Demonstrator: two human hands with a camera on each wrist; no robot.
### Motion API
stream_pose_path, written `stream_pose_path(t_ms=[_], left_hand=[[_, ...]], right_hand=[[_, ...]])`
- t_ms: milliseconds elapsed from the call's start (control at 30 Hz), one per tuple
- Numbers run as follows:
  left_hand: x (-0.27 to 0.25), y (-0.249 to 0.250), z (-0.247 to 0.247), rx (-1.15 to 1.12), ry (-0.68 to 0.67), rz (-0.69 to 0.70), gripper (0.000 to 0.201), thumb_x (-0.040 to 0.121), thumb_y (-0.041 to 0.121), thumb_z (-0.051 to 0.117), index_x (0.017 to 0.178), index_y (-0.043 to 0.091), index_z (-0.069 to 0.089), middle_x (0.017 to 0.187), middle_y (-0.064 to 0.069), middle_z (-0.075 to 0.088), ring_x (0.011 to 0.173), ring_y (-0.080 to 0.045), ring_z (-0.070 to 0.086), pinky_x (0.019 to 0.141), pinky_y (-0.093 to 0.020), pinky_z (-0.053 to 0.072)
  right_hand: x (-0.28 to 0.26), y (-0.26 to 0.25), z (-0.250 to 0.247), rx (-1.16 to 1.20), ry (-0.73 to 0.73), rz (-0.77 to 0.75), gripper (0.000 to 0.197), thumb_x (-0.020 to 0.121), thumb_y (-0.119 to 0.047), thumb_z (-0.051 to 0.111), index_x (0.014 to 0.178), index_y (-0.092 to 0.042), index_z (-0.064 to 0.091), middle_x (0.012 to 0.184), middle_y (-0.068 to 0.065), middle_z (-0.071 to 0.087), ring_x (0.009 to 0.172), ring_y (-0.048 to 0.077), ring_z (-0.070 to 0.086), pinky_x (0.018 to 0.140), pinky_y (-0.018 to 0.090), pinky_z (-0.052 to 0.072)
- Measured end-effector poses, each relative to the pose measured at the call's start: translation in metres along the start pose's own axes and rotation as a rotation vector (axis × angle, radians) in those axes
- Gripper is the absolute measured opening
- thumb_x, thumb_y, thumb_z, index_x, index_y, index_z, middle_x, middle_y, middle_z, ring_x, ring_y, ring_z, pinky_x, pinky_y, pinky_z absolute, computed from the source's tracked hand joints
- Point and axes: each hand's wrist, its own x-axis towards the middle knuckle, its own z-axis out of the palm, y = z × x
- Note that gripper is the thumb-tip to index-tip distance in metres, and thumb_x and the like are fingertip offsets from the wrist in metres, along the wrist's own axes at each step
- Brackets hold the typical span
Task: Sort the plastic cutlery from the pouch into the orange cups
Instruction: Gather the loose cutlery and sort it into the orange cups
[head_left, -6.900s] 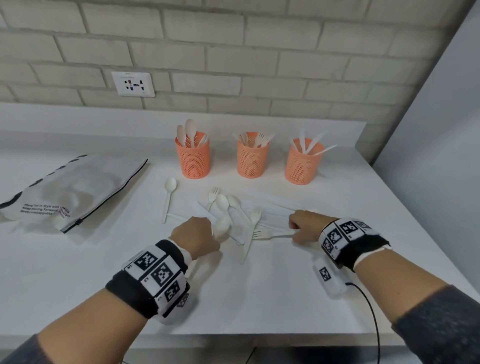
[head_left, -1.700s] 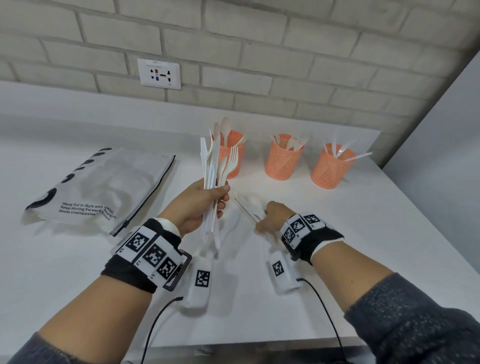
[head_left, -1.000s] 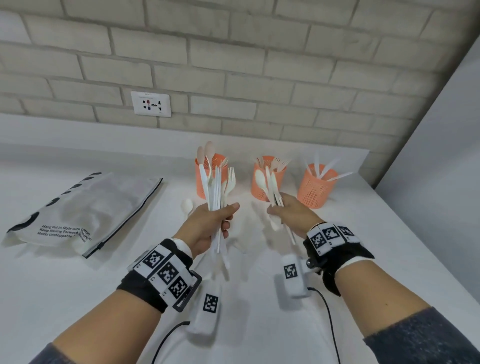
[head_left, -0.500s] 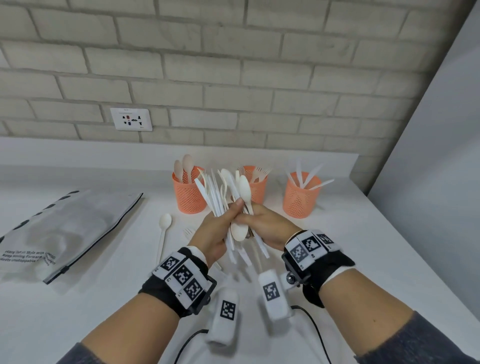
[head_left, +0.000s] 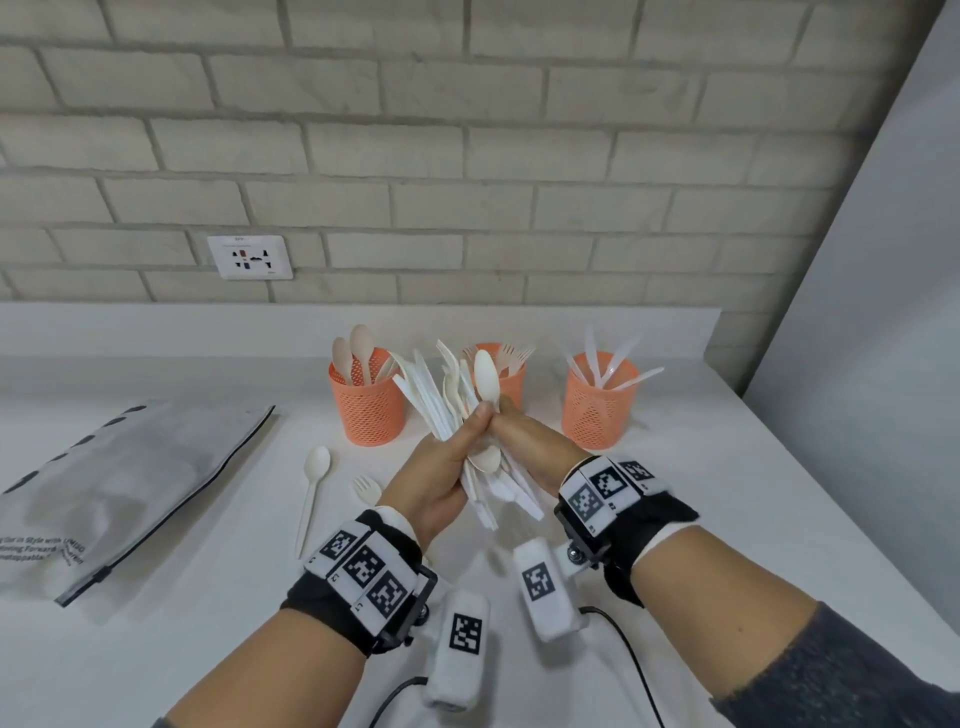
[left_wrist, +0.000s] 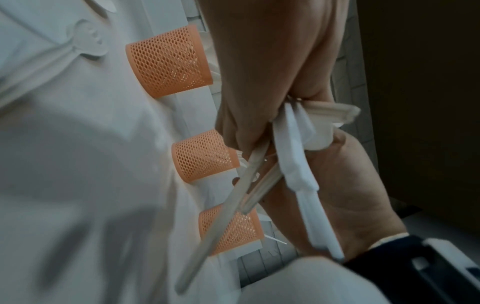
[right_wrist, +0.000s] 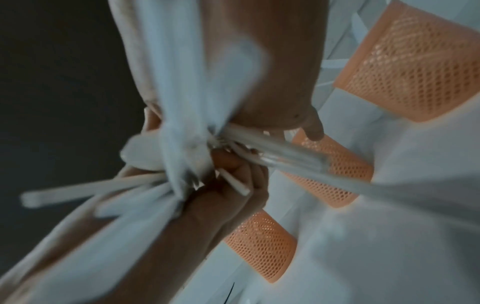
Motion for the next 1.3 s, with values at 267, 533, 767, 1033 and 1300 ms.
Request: stream_pose_path(t_ms=[267,533,767,1033,1300], left_hand=[[0.013,0.004,0.004,-0.007,-0.07,-0.025,0.052,0.075,0.038,0.058,0.116,0.007,0.06,0.116,-0.017,0.065,0.108,-0.024,0.064,0.092,-0.036,0.052],[0.015,0.009,-0.001,-0.002,-0.129,-0.043,0.062,0.074,0.024,0.07,0.128,-0.001,0.05,0.1,-0.014,0.07,0.093,-0.023,0.069,0.074,-0.033,0.057],[0.016,0.007,-0.002,-0.013,-0.079,-0.075,0.05,0.084,0.015,0.059,0.13,-0.002,0.049,0.106,-0.015,0.064,0.096,-0.024,0.065,0.081,-0.034,0.056],[0.02,0.006,-0.008,-0.011,-0.001,-0.059,0.013,0.09,0.004,0.052,0.099,-0.001,0.061,0.071,-0.009,0.068,0.065,-0.015,0.068,0.058,-0.026,0.055],[0.017,0.008,-0.004,-0.025,0.008,-0.037,0.017,0.09,-0.004,0.049,0.104,-0.002,0.058,0.067,-0.006,0.07,0.063,-0.013,0.069,0.057,-0.025,0.056]], right_hand=[[-0.005,-0.003,-0.013,-0.132,-0.12,-0.101,0.045,0.1,-0.039,0.027,0.141,-0.02,0.029,0.132,-0.004,0.044,0.126,0.01,0.039,0.096,0.017,0.031],[0.009,0.006,-0.008,0.157,-0.067,-0.126,0.08,0.077,-0.08,0.023,0.144,-0.037,0.023,0.149,-0.004,0.036,0.137,0.012,0.033,0.117,0.039,0.024],[0.014,0.012,-0.006,0.142,0.003,-0.084,0.076,0.081,-0.076,0.026,0.138,-0.028,0.041,0.139,0.002,0.05,0.13,0.015,0.045,0.114,0.041,0.031],[0.024,0.021,-0.02,-0.012,0.058,-0.115,0.049,0.094,-0.052,0.038,0.135,-0.027,0.039,0.122,-0.004,0.057,0.098,0.01,0.059,0.086,0.029,0.05],[0.021,0.02,-0.022,-0.153,0.067,-0.181,0.043,0.099,-0.028,0.038,0.142,-0.024,0.034,0.116,-0.002,0.05,0.098,0.016,0.056,0.09,0.033,0.049]])
